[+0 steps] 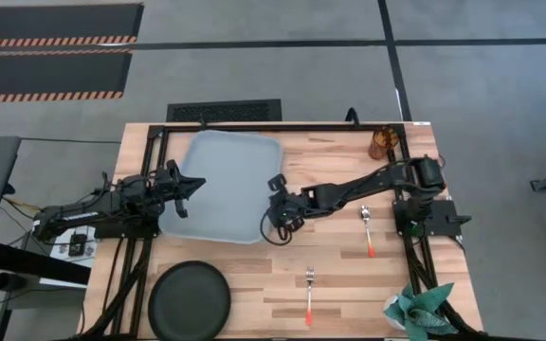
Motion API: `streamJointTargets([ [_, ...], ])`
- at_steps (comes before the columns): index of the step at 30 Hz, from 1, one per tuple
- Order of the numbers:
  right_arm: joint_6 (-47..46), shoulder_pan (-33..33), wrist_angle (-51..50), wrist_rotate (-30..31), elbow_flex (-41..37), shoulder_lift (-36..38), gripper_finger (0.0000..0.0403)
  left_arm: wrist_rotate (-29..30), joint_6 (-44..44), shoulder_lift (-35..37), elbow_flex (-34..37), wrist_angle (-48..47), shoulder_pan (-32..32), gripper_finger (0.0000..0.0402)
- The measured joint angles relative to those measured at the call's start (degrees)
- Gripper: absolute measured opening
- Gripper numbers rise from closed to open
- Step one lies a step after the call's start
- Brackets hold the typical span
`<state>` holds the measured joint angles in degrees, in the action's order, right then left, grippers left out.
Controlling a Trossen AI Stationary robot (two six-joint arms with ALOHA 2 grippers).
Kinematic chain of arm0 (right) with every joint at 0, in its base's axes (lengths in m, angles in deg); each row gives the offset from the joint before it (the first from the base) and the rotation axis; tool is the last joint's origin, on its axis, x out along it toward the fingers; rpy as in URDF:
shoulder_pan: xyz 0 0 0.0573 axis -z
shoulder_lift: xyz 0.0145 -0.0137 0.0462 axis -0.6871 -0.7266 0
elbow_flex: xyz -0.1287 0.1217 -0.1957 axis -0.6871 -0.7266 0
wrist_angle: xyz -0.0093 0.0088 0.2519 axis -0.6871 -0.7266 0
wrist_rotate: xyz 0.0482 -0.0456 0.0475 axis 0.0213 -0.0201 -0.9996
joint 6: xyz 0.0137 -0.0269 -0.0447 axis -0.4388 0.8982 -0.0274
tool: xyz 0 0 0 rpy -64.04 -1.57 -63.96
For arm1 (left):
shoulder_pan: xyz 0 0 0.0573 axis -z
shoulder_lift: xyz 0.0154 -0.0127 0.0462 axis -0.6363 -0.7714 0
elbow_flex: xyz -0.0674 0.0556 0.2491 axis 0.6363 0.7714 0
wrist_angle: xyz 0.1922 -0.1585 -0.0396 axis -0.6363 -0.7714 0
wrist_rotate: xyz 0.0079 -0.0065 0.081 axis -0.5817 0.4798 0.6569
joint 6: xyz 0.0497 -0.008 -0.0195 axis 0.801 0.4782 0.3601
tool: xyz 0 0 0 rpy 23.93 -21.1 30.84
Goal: Pick and place plate/cup/fork/spoon on tray
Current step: Prepare the gray serving tray
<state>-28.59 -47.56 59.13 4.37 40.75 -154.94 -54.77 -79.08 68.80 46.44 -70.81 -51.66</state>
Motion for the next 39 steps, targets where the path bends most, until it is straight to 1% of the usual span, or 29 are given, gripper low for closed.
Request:
streamJointTargets([
  [9,-12.7,-4.4,-8.8,4.1,-0.1,3.3,0.0056,0.2,0.3,0.0,0.0,0.0,0.0,0.0],
  [12,-16.5,-5.4,-11.5,4.2,0.0,3.5,0.0056,0.2,0.4,0.0,0.0,0.1,0.0,0.0],
  [18,-25.3,-7.0,-19.5,4.1,4.6,2.6,0.0056,0.2,1.3,0.0,0.0,0.4,0.0,0.0],
  [26,-43.6,-7.7,-33.8,-1.1,14.6,-1.4,0.0056,0.2,1.3,0.1,0.0,1.7,0.0,0.0],
  [27,-47.3,-7.6,-35.8,-5.1,15.7,-2.4,0.0054,0.2,1.3,0.1,0.0,1.7,0.0,0.0],
  [28,-50.2,-7.6,-38.0,-7.6,17.3,-3.8,0.0053,0.2,1.3,0.0,0.0,1.7,0.0,0.0],
  [31,-57.3,-7.7,-43.1,-11.6,21.3,-7.0,0.005,0.2,1.2,0.0,0.0,1.6,0.0,0.0],
  [33,-59.8,-8.3,-45.6,-11.6,23.1,-8.7,0.0047,0.2,1.2,0.0,0.0,1.6,0.0,0.0],
  [36,-60.9,-9.1,-45.8,-11.4,24.2,-10.9,0.0042,0.2,1.3,0.0,0.0,1.6,0.0,0.0],
  [39,-60.7,-9.7,-45.5,-9.2,24.6,-11.5,0.004,0.2,2.1,0.0,0.0,2.1,0.0,0.0],
])
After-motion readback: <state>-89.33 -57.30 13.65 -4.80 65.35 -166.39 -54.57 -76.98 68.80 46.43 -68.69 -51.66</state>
